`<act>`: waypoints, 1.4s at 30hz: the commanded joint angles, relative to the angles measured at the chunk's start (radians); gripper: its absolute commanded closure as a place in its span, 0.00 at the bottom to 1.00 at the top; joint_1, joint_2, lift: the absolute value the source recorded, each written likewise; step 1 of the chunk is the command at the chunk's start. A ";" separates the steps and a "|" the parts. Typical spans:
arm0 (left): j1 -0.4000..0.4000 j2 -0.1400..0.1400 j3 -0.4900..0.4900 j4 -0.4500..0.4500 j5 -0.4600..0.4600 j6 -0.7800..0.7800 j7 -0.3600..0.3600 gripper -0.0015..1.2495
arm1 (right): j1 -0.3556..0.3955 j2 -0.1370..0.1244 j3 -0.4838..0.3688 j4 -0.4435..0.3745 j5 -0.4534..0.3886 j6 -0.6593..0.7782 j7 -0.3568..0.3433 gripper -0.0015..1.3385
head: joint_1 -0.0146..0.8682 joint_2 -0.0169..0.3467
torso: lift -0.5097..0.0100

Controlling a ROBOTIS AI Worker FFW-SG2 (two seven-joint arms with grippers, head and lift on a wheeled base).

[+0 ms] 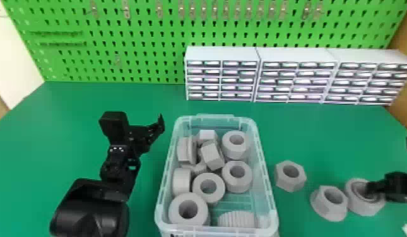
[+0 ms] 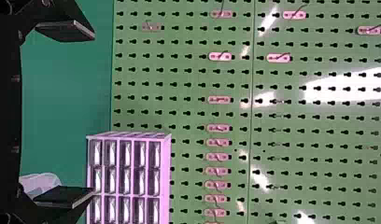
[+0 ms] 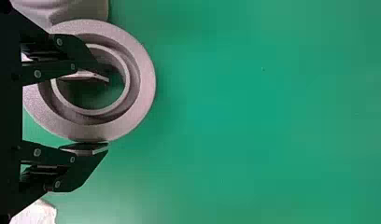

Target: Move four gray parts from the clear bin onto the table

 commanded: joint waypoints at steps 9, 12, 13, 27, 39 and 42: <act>0.005 0.000 0.005 0.000 0.000 -0.005 0.000 0.09 | -0.048 -0.056 0.167 -0.207 -0.054 0.136 0.000 0.51 | 0.80 0.24 | 0.88; 0.008 0.000 0.008 0.000 0.000 -0.005 0.000 0.09 | -0.062 -0.057 0.199 -0.224 -0.099 0.136 0.000 0.50 | 0.80 0.24 | 0.88; 0.008 0.000 0.008 0.000 0.000 -0.005 0.000 0.09 | -0.066 -0.057 0.207 -0.227 -0.111 0.136 0.000 0.50 | 0.80 0.24 | 0.88; 0.013 0.000 0.012 0.000 -0.003 -0.008 0.000 0.10 | -0.137 -0.016 0.348 -0.276 -0.228 0.136 0.000 0.37 | 0.80 0.24 | 0.88; 0.011 0.000 0.011 0.000 -0.005 -0.010 0.000 0.09 | -0.207 0.021 0.449 -0.271 -0.221 0.136 0.000 0.24 | 0.80 0.24 | 0.88; 0.010 0.000 0.011 0.000 -0.008 -0.008 0.000 0.09 | -0.226 0.030 0.480 -0.268 -0.223 0.128 0.000 0.18 | 0.80 0.24 | 0.88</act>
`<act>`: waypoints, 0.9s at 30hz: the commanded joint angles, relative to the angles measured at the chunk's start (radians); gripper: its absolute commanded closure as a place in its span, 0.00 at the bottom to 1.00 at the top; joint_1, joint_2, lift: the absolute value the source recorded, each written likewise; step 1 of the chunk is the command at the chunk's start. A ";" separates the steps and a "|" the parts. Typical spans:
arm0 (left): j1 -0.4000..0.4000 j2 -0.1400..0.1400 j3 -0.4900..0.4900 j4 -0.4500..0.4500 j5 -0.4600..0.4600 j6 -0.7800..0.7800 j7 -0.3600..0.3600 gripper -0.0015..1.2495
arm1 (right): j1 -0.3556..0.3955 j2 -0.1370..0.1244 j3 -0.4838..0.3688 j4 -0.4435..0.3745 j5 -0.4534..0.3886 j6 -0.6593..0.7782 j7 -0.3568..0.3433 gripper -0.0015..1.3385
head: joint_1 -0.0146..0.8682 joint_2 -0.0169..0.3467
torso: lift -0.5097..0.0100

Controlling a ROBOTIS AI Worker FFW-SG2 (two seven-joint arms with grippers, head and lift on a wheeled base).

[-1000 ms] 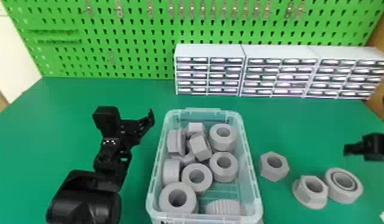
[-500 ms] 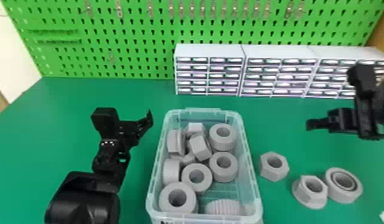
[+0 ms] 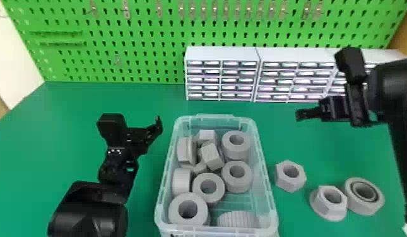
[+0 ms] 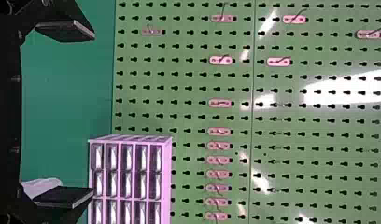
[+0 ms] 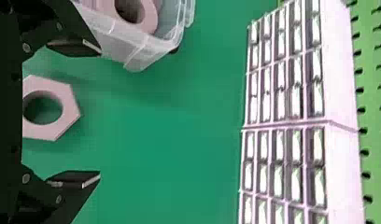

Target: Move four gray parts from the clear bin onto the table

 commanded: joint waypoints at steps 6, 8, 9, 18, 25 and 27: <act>-0.001 0.000 0.000 0.000 -0.003 0.001 0.000 0.09 | -0.066 0.022 0.128 0.035 -0.056 -0.043 0.000 0.13 | 0.80 0.24 | 0.88; -0.001 0.000 0.000 0.000 -0.004 0.001 0.000 0.10 | -0.078 0.027 0.156 0.046 -0.072 -0.060 0.000 0.12 | 0.80 0.24 | 0.88; -0.003 0.000 0.000 0.000 -0.004 0.001 0.000 0.09 | -0.083 0.030 0.168 0.050 -0.078 -0.064 0.000 0.11 | 0.80 0.24 | 0.88; -0.004 0.000 0.000 0.000 -0.004 0.001 0.000 0.09 | -0.121 0.042 0.263 0.112 -0.132 -0.119 0.000 0.09 | 0.80 0.24 | 0.88; -0.006 0.000 0.000 0.000 -0.004 0.001 0.000 0.10 | -0.150 0.051 0.318 0.170 -0.161 -0.169 0.000 0.08 | 0.80 0.24 | 0.88; -0.006 0.000 -0.002 0.000 -0.006 0.001 0.000 0.10 | -0.158 0.053 0.334 0.193 -0.170 -0.190 0.000 0.08 | 0.80 0.24 | 0.88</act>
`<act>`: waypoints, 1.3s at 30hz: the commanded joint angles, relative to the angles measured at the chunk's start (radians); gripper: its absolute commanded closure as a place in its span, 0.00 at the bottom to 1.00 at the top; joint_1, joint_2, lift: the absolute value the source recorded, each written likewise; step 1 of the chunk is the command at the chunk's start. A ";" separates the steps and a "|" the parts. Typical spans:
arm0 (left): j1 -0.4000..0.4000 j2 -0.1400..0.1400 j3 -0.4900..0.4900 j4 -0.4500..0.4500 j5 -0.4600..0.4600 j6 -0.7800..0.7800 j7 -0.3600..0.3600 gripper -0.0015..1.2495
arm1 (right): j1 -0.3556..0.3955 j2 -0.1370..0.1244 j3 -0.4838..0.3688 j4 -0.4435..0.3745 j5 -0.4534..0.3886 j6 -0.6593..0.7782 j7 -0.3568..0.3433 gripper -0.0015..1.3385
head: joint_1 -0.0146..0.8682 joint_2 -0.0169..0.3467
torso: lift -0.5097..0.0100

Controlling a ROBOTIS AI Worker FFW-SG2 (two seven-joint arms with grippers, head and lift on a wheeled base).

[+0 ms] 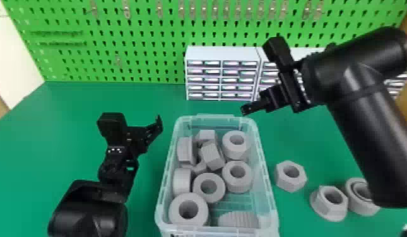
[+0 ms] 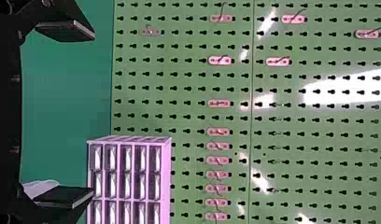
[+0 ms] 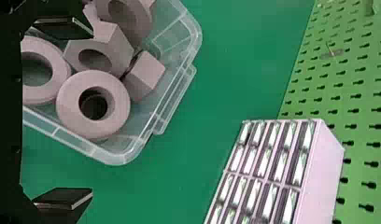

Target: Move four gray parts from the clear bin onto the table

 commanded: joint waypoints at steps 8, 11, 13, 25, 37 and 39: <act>-0.004 0.000 -0.003 0.000 -0.001 0.000 0.000 0.09 | -0.036 0.011 0.072 0.137 -0.060 -0.102 0.000 0.08 | 0.80 0.24 | 0.88; -0.004 0.000 -0.003 0.000 -0.001 0.000 0.000 0.10 | -0.040 0.011 0.092 0.166 -0.065 -0.116 0.000 0.08 | 0.80 0.24 | 0.88; -0.004 0.000 -0.003 0.000 -0.001 0.000 0.000 0.09 | -0.045 0.013 0.104 0.186 -0.071 -0.124 0.000 0.08 | 0.80 0.24 | 0.88; -0.009 0.000 -0.002 0.000 -0.001 0.000 0.000 0.09 | -0.062 0.018 0.179 0.279 -0.113 -0.179 0.000 0.08 | 0.80 0.24 | 0.88; -0.013 0.000 -0.003 0.000 -0.002 0.000 0.000 0.10 | -0.068 0.011 0.234 0.365 -0.110 -0.239 0.000 0.08 | 0.80 0.24 | 0.88; -0.013 0.000 -0.003 0.000 -0.002 0.000 0.000 0.09 | -0.068 0.010 0.242 0.368 -0.110 -0.254 0.000 0.08 | 0.80 0.24 | 0.88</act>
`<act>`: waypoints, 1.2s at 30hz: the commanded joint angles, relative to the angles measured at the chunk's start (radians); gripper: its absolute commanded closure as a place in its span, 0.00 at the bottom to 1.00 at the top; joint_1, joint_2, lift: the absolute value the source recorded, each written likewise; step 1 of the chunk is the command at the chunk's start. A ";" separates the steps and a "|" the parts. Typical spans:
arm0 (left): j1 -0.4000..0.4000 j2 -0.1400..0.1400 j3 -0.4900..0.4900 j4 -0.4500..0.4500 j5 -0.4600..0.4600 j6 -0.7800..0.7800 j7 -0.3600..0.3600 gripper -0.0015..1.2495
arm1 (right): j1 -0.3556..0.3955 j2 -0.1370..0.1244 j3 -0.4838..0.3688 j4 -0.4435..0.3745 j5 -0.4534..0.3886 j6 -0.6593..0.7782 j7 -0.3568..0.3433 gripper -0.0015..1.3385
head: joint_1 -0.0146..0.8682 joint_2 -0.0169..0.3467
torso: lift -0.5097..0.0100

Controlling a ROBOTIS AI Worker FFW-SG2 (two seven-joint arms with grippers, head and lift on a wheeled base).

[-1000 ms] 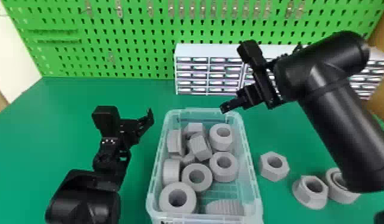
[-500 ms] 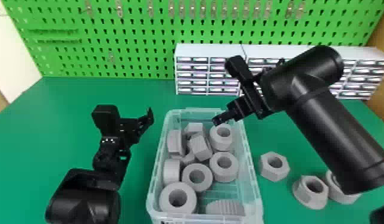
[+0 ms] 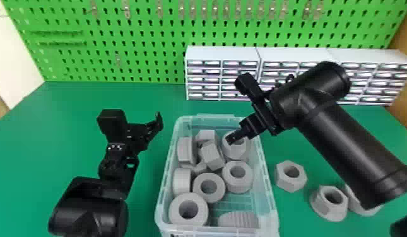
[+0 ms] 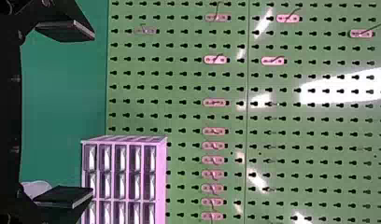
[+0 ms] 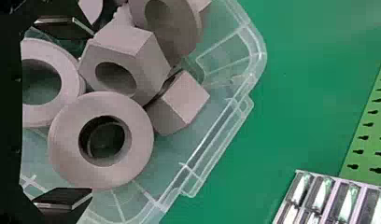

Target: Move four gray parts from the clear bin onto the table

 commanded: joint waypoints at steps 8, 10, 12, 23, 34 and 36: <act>-0.008 0.000 -0.002 0.000 0.000 0.000 0.000 0.09 | 0.000 -0.006 0.039 0.016 0.002 -0.066 0.000 0.08 | 0.80 0.24 | 0.88; -0.009 0.000 -0.002 0.000 0.000 0.000 0.000 0.09 | 0.001 -0.007 0.042 0.017 -0.001 -0.075 0.000 0.08 | 0.80 0.24 | 0.88; -0.009 0.000 -0.002 0.000 0.000 0.000 0.000 0.10 | 0.005 -0.009 0.049 0.017 -0.002 -0.100 0.002 0.08 | 0.80 0.24 | 0.88; -0.011 0.000 0.001 0.000 0.000 0.000 0.000 0.10 | 0.008 -0.012 0.106 0.019 0.045 -0.198 0.046 0.08 | 0.80 0.24 | 0.88; -0.011 0.002 0.001 0.002 0.000 0.000 0.000 0.09 | 0.017 -0.018 0.132 0.037 0.070 -0.227 0.080 0.08 | 0.80 0.24 | 0.88; -0.014 0.002 -0.001 0.000 0.000 0.000 0.000 0.09 | 0.017 -0.019 0.138 0.044 0.067 -0.229 0.083 0.08 | 0.80 0.24 | 0.88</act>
